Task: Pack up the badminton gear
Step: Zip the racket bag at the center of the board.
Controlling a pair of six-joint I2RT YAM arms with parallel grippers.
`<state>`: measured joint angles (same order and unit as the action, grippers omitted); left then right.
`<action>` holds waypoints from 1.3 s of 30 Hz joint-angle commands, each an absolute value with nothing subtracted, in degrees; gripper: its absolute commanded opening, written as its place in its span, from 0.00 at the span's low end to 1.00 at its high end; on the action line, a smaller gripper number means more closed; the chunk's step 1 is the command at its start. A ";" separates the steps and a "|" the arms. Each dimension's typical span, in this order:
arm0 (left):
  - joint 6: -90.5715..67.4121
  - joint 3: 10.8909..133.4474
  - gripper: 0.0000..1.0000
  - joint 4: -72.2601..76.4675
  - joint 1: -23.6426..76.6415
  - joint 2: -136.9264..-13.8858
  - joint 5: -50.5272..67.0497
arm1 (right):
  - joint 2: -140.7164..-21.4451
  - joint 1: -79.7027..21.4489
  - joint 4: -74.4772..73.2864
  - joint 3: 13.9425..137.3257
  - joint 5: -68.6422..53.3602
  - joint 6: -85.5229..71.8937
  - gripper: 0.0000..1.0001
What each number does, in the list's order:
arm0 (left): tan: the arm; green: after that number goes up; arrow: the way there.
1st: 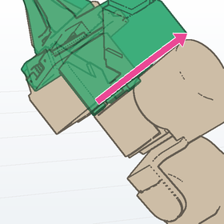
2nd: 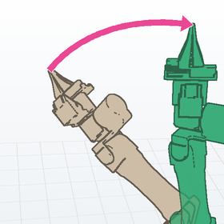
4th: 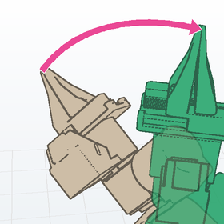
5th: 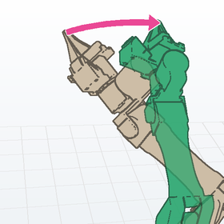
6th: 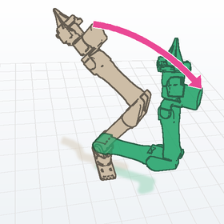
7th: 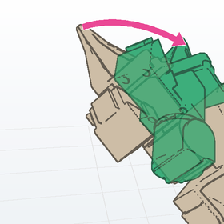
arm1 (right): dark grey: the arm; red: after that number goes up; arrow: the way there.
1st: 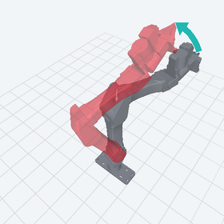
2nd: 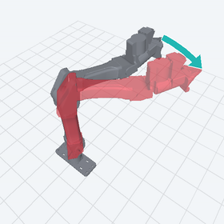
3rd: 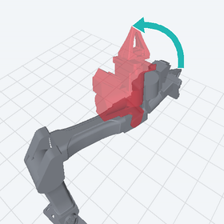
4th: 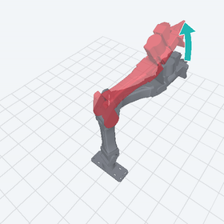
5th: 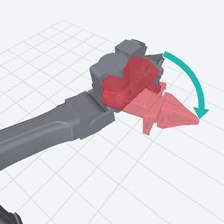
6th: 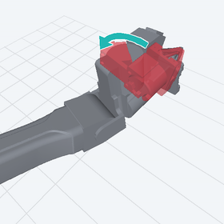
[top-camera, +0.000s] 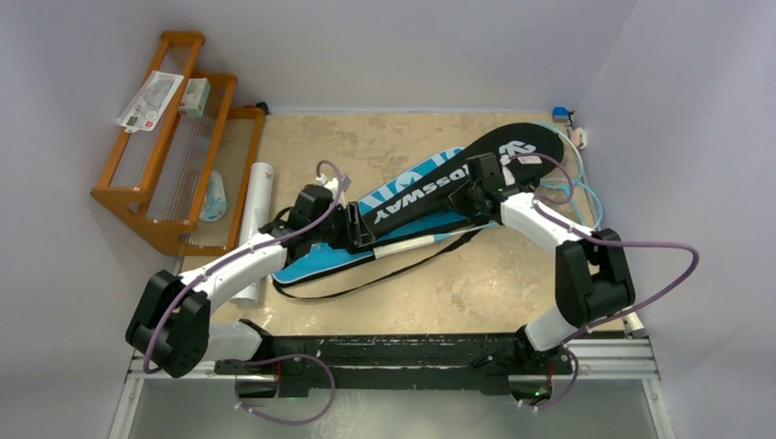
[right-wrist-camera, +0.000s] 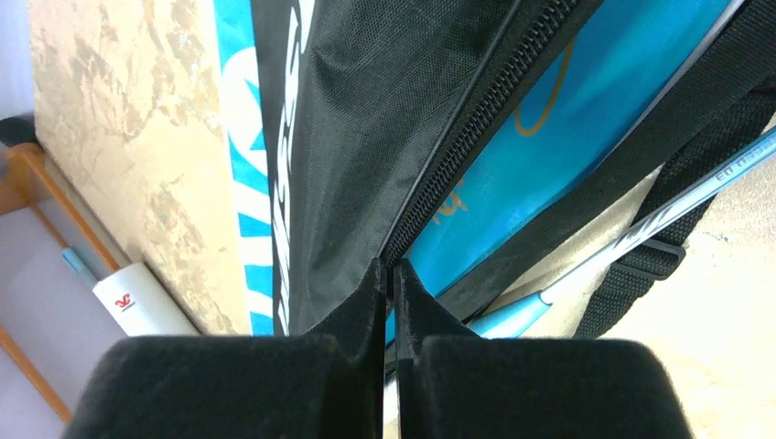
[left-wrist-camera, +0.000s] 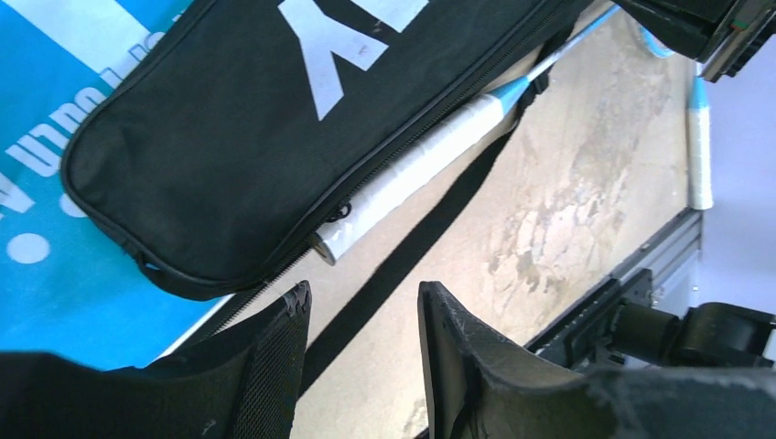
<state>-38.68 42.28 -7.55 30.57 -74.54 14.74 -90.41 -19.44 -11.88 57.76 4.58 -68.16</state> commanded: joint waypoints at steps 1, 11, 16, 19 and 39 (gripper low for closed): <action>-41.84 43.65 0.45 -4.81 31.51 -73.34 18.06 | -88.34 -19.51 -12.27 60.23 4.49 -67.26 0.00; -43.15 42.53 0.45 -4.74 32.32 -75.02 13.16 | -89.07 -19.60 -8.77 60.72 1.16 -68.78 0.00; -42.38 42.10 0.44 -3.18 32.28 -78.32 8.81 | -89.86 -19.86 -8.57 62.01 0.14 -68.27 0.00; -42.74 42.09 0.42 -1.66 32.29 -79.90 8.60 | -90.25 -20.00 -8.45 61.99 0.09 -68.40 0.00; -57.98 35.89 0.46 -7.16 41.94 -70.31 -18.08 | -94.12 -21.58 -6.07 64.42 0.09 -71.35 0.00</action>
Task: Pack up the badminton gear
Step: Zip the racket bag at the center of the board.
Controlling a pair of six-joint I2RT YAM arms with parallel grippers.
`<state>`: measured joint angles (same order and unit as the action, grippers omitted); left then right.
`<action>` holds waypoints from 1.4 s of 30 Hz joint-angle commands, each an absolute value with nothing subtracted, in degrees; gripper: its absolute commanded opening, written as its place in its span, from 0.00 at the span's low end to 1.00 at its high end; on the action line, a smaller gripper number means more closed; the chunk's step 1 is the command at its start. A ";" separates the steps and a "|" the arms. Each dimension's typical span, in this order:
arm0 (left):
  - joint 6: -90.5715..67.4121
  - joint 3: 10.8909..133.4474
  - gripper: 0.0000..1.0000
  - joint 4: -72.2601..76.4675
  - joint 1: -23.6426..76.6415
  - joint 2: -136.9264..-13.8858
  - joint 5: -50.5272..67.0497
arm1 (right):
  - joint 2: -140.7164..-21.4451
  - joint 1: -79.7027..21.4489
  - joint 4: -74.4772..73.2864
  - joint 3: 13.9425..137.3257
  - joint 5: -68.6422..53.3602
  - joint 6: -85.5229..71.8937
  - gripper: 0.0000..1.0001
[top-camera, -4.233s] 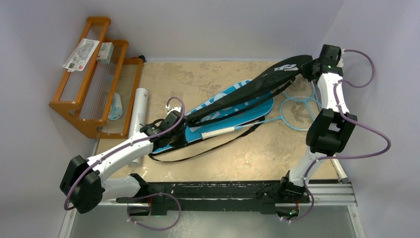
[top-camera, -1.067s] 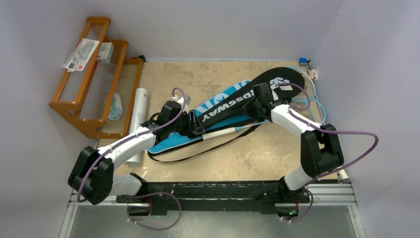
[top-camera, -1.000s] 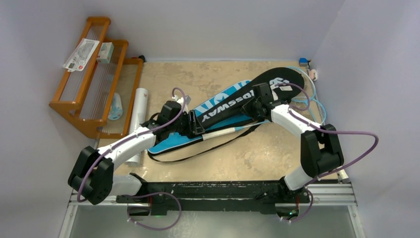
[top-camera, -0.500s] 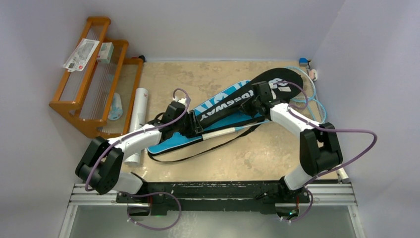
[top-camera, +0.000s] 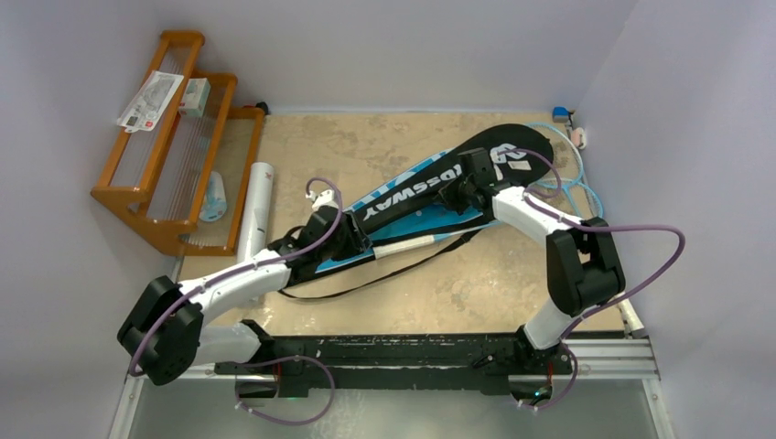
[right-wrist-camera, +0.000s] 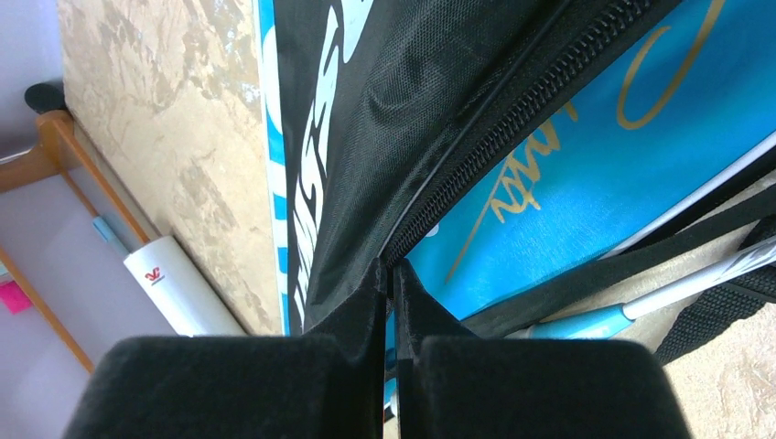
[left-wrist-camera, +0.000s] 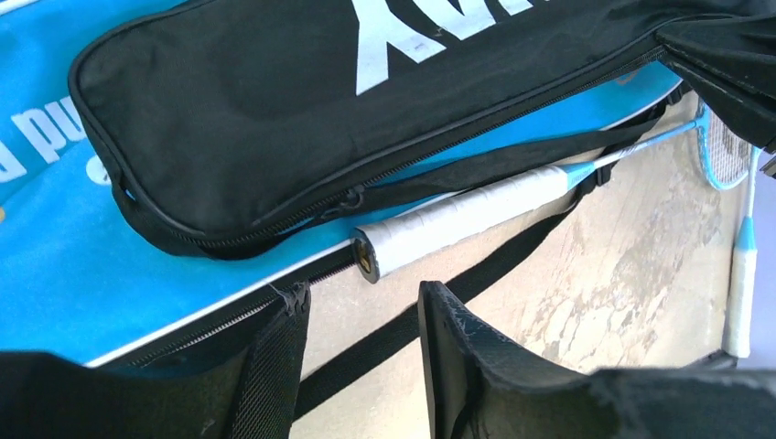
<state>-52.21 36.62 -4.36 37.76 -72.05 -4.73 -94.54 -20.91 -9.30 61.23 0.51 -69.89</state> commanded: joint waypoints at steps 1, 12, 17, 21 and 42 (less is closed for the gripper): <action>-58.91 36.06 0.47 -7.78 42.28 -70.69 -19.35 | -94.13 -21.68 -5.99 64.42 0.09 -71.44 0.00; -59.36 39.67 0.42 -5.31 42.54 -77.93 -20.68 | -93.89 -22.10 -6.11 64.42 0.09 -71.60 0.00; -58.39 41.91 0.42 -4.66 42.61 -80.14 -21.24 | -93.87 -22.15 -6.15 64.42 0.09 -71.54 0.00; -57.72 41.81 0.40 -2.05 42.67 -80.34 -21.58 | -93.93 -22.15 -5.99 64.42 0.09 -71.46 0.00; -55.90 46.89 0.00 -12.21 42.00 -83.18 -33.34 | -92.64 -22.15 -8.61 63.63 -0.76 -71.65 0.00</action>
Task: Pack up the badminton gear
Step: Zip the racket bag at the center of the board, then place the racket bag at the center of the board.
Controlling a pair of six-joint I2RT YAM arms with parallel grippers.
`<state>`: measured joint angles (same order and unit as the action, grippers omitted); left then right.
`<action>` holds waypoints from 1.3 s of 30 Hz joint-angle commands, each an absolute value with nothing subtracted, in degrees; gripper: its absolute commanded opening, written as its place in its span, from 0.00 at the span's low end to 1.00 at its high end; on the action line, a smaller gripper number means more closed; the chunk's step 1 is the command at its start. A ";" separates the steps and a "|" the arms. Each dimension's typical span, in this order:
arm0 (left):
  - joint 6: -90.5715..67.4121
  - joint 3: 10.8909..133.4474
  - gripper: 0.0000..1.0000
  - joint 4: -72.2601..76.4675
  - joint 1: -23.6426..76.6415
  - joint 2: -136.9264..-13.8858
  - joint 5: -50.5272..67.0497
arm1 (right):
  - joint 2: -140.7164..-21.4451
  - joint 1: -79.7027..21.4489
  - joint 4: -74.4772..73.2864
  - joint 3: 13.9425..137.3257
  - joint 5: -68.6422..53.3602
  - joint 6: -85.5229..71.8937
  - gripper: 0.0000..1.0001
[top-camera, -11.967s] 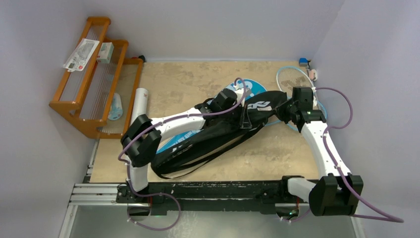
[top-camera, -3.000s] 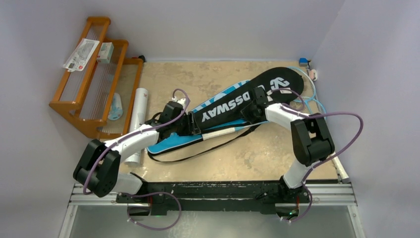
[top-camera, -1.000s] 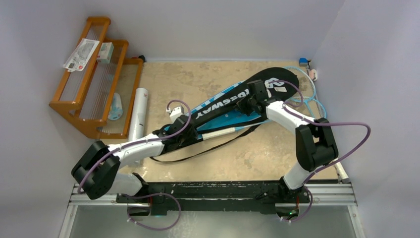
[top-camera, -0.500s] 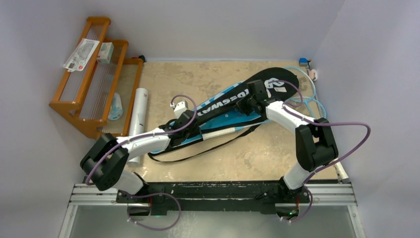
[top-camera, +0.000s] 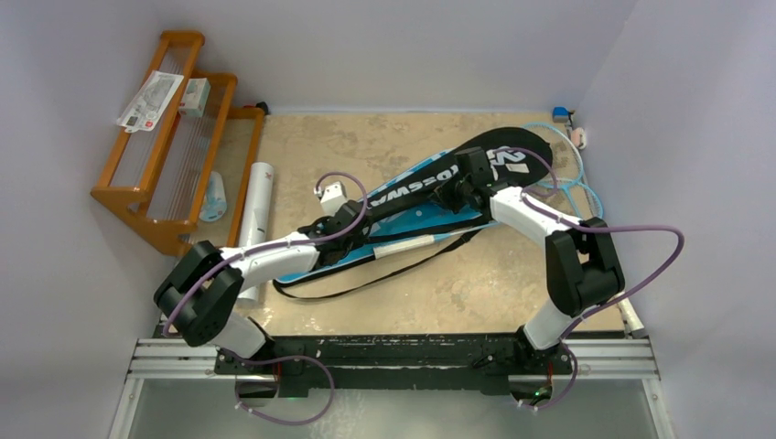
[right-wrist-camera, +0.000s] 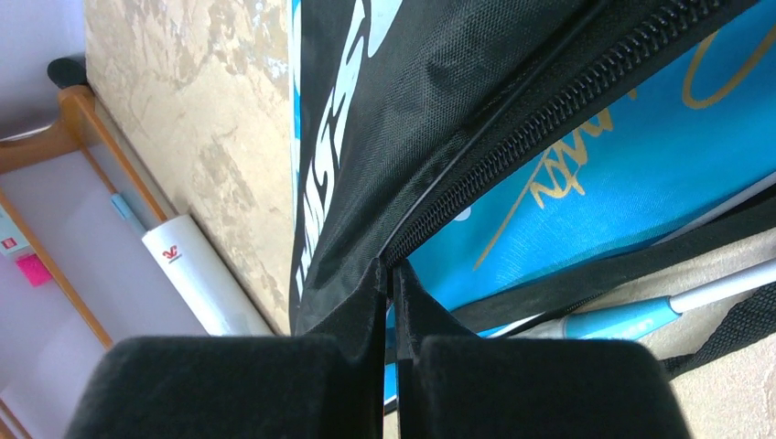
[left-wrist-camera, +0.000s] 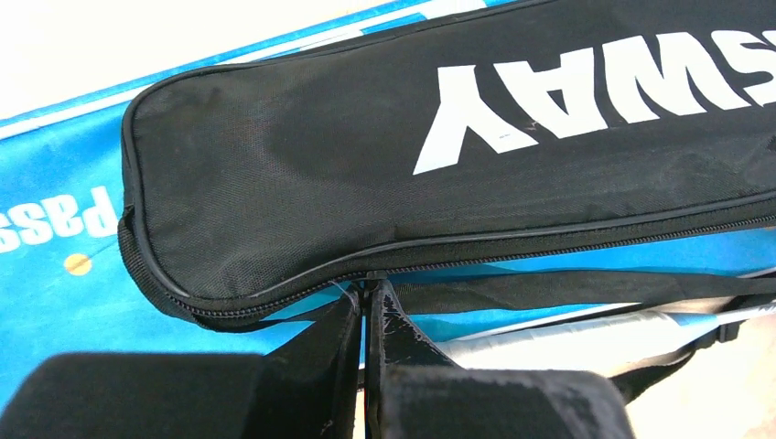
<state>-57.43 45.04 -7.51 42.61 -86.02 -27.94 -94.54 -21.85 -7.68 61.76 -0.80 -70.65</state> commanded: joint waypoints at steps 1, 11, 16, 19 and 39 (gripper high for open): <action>-55.74 46.61 0.00 -13.08 41.45 -82.49 -32.91 | -92.64 -21.98 -9.00 63.68 -0.41 -71.79 0.00; -54.19 40.35 0.00 -18.13 32.75 -73.16 -26.28 | -93.37 -20.56 -12.00 66.45 2.20 -70.29 0.00; -56.40 39.50 0.00 -23.63 29.61 -70.41 -27.21 | -93.76 -19.97 -12.19 66.88 1.87 -69.44 0.00; -56.97 39.03 0.00 -23.79 28.74 -69.65 -27.34 | -94.20 -19.95 -12.13 67.40 1.14 -69.03 0.00; -48.98 40.15 0.42 -21.69 28.34 -53.33 -28.25 | -101.19 -23.44 -5.34 87.97 -2.97 -52.80 0.00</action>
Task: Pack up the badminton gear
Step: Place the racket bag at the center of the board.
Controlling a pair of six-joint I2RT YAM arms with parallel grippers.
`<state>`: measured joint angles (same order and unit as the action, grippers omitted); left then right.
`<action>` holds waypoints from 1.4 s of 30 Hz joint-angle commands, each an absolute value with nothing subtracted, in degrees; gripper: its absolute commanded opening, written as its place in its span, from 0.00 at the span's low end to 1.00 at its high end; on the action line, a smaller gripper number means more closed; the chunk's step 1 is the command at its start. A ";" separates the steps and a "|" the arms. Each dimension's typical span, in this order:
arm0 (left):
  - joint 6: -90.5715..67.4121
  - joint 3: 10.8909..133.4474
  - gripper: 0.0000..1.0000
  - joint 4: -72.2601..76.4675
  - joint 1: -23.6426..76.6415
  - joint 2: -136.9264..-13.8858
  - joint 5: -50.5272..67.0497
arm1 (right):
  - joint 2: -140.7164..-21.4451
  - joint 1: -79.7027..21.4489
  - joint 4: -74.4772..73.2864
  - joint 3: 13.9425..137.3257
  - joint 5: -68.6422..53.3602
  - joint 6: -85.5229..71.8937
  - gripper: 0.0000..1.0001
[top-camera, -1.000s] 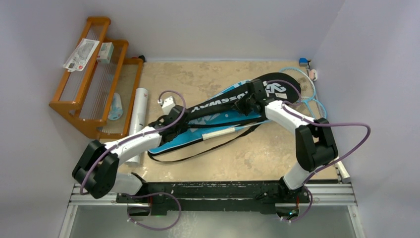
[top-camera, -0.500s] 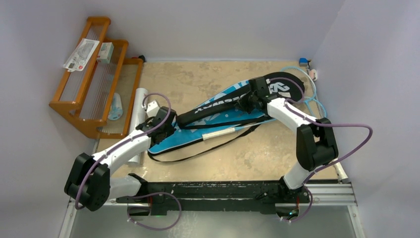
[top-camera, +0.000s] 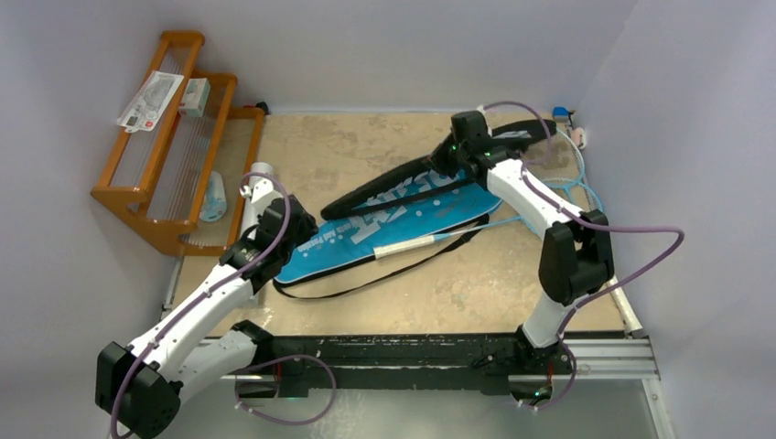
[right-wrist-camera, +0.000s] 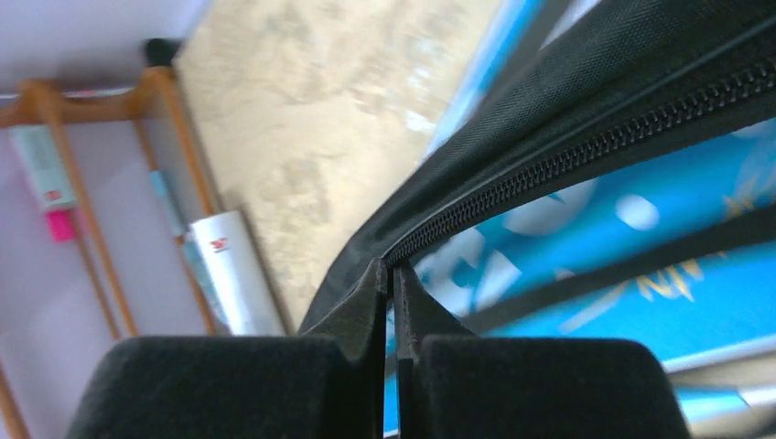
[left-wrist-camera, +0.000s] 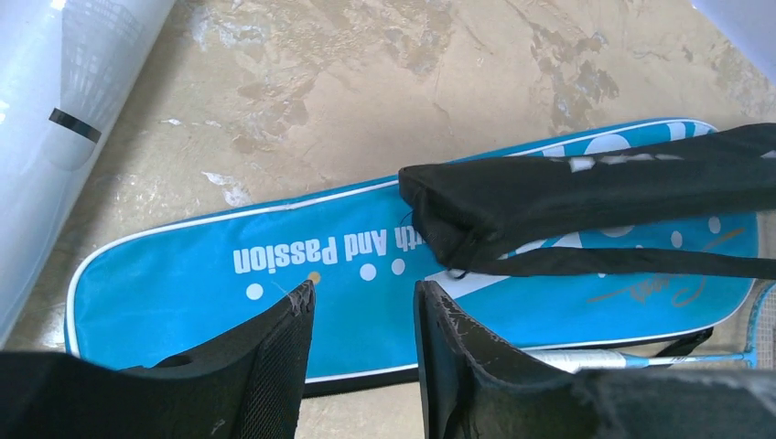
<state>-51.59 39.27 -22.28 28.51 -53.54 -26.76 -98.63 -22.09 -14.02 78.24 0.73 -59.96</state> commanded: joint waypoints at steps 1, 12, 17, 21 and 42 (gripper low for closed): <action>-48.76 40.10 0.41 -21.59 28.38 -53.32 -28.29 | -103.34 -23.53 -4.10 90.72 -6.16 -51.16 0.00; -47.70 39.36 0.41 -20.05 28.39 -55.39 -26.85 | -121.70 -23.55 25.81 100.75 -23.47 -48.70 0.41; -46.64 39.80 0.42 -19.85 28.38 -56.74 -26.92 | -117.98 -23.64 26.60 96.95 -21.12 -47.39 0.91; -42.11 39.24 0.42 -16.16 28.38 -58.36 -22.84 | -110.50 -22.82 24.00 86.55 -19.06 -48.59 0.88; -25.05 44.62 0.60 -4.31 34.60 -79.05 9.61 | -76.90 -17.03 -5.38 51.30 -1.39 -39.71 0.61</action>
<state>-30.50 39.99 -4.34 30.48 -74.46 7.68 -84.36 -17.17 -1.45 55.68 -7.88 -43.18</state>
